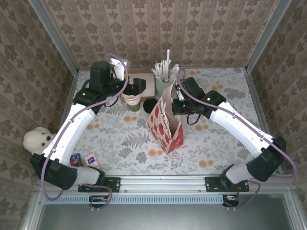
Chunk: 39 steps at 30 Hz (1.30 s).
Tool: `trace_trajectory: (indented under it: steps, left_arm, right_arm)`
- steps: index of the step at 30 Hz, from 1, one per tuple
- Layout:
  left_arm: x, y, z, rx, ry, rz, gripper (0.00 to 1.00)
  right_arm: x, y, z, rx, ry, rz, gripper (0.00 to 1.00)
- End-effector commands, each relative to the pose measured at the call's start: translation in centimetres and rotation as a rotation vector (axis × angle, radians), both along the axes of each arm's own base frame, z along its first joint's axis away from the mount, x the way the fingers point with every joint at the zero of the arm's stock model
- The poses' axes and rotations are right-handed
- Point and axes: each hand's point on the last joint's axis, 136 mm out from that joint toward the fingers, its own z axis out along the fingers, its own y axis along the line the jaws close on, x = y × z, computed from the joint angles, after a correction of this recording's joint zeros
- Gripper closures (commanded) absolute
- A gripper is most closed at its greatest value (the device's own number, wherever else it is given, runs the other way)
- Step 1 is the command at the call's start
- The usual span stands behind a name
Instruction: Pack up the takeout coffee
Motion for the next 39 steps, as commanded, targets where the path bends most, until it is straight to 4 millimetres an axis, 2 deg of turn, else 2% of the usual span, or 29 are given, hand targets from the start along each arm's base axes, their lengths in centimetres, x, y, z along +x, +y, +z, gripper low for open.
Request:
trace_trajectory:
  steps: [1, 7, 12, 15, 17, 20, 21, 24, 28, 32, 36, 39]
  left_arm:
    - [0.0, 0.1, -0.5, -0.017, 0.036, 0.006, 0.0]
    - [-0.5, -1.3, -0.5, -0.037, 0.055, -0.084, 0.0]
    - [0.0, -1.4, -2.0, 0.011, 0.101, -0.071, 0.0]
    - [0.2, -1.5, -3.1, 0.036, 0.13, -0.072, 0.0]
    - [0.0, -1.8, -3.8, 0.062, 0.138, -0.097, 0.0]
    - [-0.1, -2.1, -4.9, 0.11, 0.142, -0.136, 0.01]
    - [-0.9, -3.2, -5.1, 0.116, 0.142, -0.185, 0.02]
    - [-1.3, -4.9, -5.6, 0.116, 0.143, -0.272, 0.03]
    - [-0.5, -6.6, -6.0, 0.124, 0.13, -0.324, 0.03]
    - [0.1, -8.1, -6.6, 0.147, 0.147, -0.373, 0.05]
    - [-0.7, -10.4, -6.1, 0.075, 0.143, -0.495, 0.05]
    - [-0.5, -11.4, -6.2, 0.043, 0.152, -0.531, 0.05]
  right_arm:
    - [0.5, 0.0, 0.9, 0.006, -0.023, -0.036, 0.86]
    - [-0.8, -0.6, 2.4, -0.023, -0.065, 0.048, 0.56]
    - [-2.1, -1.8, 6.0, -0.026, -0.198, 0.127, 0.28]
    - [-2.5, -2.2, 8.3, 0.014, -0.293, 0.166, 0.16]
    - [-2.3, -3.0, 9.9, 0.051, -0.359, 0.15, 0.0]
    - [-1.3, -5.1, 12.3, 0.115, -0.462, 0.076, 0.0]
    - [-0.8, -6.0, 12.8, 0.136, -0.492, 0.036, 0.0]
    - [1.1, -9.2, 13.2, 0.149, -0.536, -0.099, 0.0]
    - [3.8, -13.0, 10.9, 0.156, -0.48, -0.288, 0.0]
    - [6.2, -14.4, 7.7, 0.19, -0.372, -0.349, 0.0]
    - [8.8, -15.9, 3.5, 0.151, -0.245, -0.386, 0.0]
    - [11.5, -15.5, 0.0, 0.168, -0.138, -0.359, 0.0]
